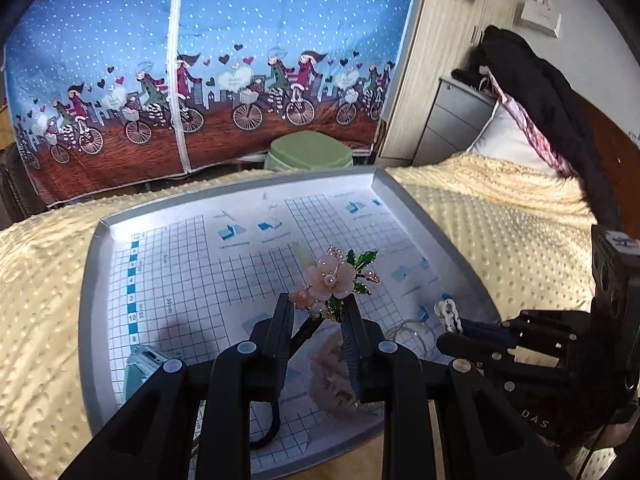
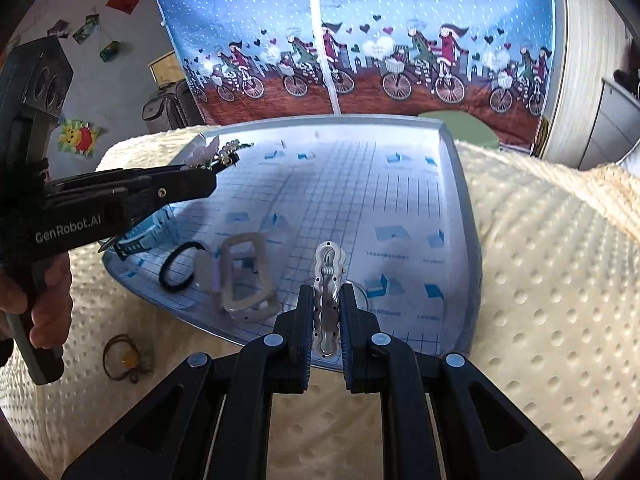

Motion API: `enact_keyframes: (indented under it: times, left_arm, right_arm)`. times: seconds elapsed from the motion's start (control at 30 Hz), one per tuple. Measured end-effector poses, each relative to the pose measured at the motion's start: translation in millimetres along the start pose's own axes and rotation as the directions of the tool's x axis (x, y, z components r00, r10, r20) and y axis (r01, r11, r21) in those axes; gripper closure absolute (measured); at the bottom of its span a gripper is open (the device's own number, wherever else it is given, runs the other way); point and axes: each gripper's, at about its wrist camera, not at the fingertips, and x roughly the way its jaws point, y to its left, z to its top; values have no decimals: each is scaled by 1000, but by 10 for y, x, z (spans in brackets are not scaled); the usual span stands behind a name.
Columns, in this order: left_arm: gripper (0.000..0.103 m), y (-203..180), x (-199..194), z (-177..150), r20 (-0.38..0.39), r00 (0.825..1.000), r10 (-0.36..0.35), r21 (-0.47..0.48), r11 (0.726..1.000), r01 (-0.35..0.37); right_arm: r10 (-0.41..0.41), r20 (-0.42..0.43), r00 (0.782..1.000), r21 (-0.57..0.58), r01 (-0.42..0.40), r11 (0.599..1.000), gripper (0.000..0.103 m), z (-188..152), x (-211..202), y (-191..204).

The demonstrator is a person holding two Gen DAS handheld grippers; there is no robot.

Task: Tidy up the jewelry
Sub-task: 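Carry the hairpin and white piece into the tray and open both tools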

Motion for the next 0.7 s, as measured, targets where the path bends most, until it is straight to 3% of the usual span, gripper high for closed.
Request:
enact_keyframes:
  times: [0.3, 0.47, 0.57, 0.63, 0.7]
  left_arm:
    - [80, 54, 217, -175, -87, 996, -5, -26, 1000, 3]
    - [79, 183, 202, -253, -69, 998, -3, -133, 991, -6]
    - [67, 244, 199, -296, -59, 998, 2, -184, 983, -13]
    - [65, 258, 178, -326, -46, 999, 21, -189, 982, -29]
    - [53, 255, 143, -346, -31, 999, 25, -193, 981, -31]
  right_arm:
    - [-10, -27, 1000, 23, 10, 1000, 92, -47, 146, -62]
    - [-7, -41, 999, 33, 8, 999, 92, -70, 155, -104]
    - [-7, -46, 999, 40, 9, 999, 90, -80, 150, -126]
    - [-11, -46, 999, 37, 13, 999, 83, -92, 126, -124]
    - [-13, -34, 999, 37, 14, 999, 69, -104, 73, -126]
